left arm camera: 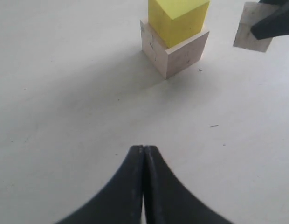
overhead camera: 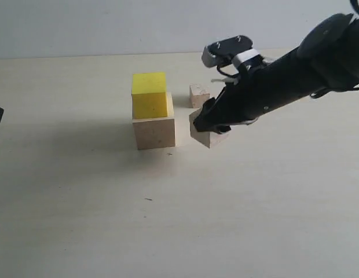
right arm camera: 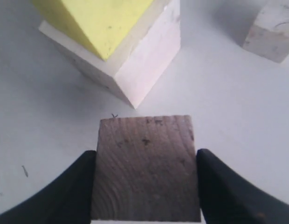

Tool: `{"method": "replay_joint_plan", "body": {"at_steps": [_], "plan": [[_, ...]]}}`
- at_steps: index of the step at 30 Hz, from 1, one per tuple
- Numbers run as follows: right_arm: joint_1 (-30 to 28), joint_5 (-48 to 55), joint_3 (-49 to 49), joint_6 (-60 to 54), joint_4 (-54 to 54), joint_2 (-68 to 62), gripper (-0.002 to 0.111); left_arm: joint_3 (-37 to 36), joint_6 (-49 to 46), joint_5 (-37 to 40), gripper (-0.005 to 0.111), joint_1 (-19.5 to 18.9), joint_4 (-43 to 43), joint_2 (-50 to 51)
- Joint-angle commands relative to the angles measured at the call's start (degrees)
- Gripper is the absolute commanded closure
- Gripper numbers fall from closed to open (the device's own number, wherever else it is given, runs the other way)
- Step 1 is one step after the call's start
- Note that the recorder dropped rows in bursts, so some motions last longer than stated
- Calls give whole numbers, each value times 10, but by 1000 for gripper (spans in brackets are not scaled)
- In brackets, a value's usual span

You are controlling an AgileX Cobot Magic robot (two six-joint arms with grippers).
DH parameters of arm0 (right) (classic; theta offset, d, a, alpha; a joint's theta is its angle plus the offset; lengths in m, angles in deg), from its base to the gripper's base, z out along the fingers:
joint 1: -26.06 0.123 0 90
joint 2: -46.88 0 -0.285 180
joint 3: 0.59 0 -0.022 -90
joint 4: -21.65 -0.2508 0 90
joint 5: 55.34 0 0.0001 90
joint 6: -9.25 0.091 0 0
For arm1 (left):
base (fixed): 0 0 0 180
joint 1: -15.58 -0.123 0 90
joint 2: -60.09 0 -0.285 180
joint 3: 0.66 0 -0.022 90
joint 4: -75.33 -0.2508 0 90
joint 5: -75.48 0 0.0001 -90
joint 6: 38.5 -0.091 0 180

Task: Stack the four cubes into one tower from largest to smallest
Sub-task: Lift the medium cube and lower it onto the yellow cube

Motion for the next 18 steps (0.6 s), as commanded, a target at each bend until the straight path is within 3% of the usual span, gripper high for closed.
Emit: {"method": "replay_joint_plan", "body": {"at_steps": [1,6,14,18], "plan": [[1,55,-19,96,46,85,108,-2,11,-6,105,1,-2,-2],[16,117,-119,234,116,101,108,-2,15,-8,105,1,-2,-2],[168,115,-254,701,478,56,108,-2,15,-9,105,1,-2,-2],[215,129,-300,939,683,10,108,-2,15,-9,105,1,-2,-2]]}}
